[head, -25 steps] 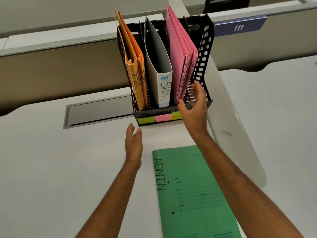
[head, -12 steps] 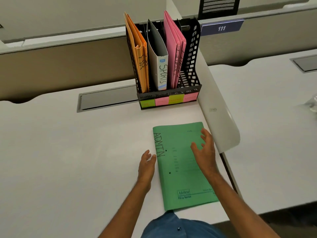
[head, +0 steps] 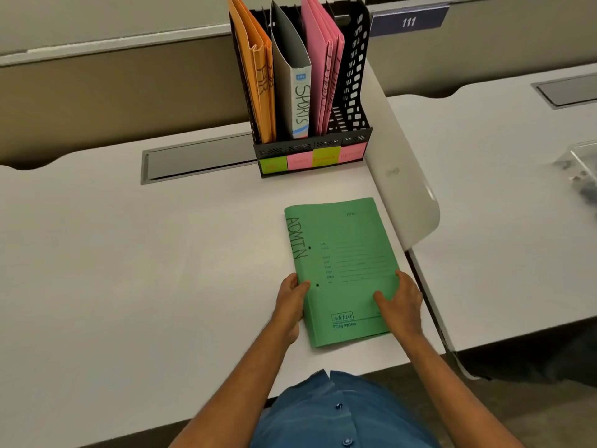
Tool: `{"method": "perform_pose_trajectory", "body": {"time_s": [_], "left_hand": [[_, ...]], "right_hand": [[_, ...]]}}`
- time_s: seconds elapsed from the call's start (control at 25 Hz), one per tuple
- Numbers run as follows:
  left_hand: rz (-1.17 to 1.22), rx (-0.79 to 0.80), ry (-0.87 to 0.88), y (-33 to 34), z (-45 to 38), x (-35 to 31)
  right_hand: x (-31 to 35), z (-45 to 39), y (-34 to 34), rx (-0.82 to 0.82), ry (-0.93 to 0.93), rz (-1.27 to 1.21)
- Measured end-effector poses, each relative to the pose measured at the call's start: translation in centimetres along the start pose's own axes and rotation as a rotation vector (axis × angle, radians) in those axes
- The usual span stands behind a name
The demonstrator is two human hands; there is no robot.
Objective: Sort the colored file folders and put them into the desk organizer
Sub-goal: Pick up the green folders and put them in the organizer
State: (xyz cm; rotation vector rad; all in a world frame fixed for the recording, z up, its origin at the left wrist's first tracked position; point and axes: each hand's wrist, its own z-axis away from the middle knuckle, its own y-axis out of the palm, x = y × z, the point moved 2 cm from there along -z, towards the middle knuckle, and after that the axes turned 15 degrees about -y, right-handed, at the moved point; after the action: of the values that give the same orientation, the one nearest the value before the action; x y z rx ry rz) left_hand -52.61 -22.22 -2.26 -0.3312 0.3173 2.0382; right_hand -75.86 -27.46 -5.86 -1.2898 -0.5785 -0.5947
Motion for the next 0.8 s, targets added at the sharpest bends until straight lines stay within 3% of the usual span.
{"method": "perform_pose_trajectory", "body": {"time_s": [0.2,0.48,0.6,0.8], "left_hand": [[0.018,0.088,-0.065,-1.3,0.0,0.7],[0.04,0.255,-0.006,-4.0,1.8,2.6],[0.01,0.237,0.081,-5.6,3.6,1.7],[-0.205,0.113,0.321,-7.8,8.0,-0.8]], "right_hand": [[0.6,-0.2,-0.7,0.0,0.087,-0.049],[2.5,2.3,1.7,0.044,0.166,-0.144],[4.8,4.1,3.3,0.108,0.182,-0.195],[13.2,6.1,4.3,0.288,0.196,-0.483]]}}
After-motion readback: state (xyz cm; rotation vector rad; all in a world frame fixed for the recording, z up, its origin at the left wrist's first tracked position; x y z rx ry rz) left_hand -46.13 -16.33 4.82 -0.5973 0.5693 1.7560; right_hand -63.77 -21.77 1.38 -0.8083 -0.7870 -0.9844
